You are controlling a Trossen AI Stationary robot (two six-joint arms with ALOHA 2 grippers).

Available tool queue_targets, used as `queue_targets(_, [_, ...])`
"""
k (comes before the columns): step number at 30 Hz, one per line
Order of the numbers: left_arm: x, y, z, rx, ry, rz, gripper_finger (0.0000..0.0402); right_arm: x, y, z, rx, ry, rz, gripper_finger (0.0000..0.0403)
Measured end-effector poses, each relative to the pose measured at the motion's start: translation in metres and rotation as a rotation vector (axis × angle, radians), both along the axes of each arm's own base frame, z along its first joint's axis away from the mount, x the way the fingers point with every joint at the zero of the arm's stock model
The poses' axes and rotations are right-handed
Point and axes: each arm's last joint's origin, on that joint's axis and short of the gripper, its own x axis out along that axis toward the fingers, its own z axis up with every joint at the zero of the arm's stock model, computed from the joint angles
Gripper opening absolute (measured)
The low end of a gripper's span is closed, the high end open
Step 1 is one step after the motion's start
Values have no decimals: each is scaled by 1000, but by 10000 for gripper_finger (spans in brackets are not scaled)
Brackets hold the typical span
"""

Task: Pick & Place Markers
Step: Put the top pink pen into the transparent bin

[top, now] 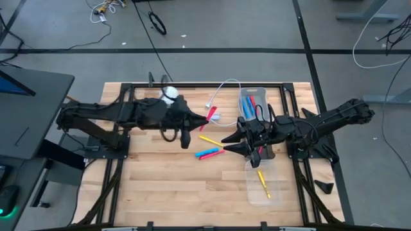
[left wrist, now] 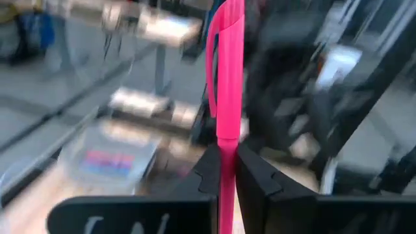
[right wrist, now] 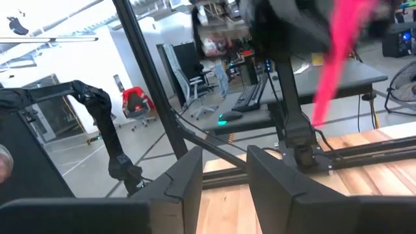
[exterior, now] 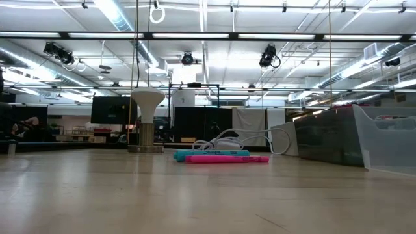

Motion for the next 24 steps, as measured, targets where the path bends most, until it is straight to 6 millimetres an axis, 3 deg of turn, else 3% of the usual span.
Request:
queue_targets(6, [-7, -8, 21, 74, -156, -40, 26, 0, 0, 4, 12, -35, -4, 121])
queue_targets(11, [-10, -16, 30, 112, -236, -83, 26, 0, -3, 11, 101, -35, -107, 121])
queue_targets(18, [-11, -18, 32, 108, -260, -93, 26, 1, -4, 46, -5, 50, -158, 121])
queue_targets(24, [-12, -18, 35, 103, -286, -93, 26, 13, -1, 78, -75, 3, -172, 123])
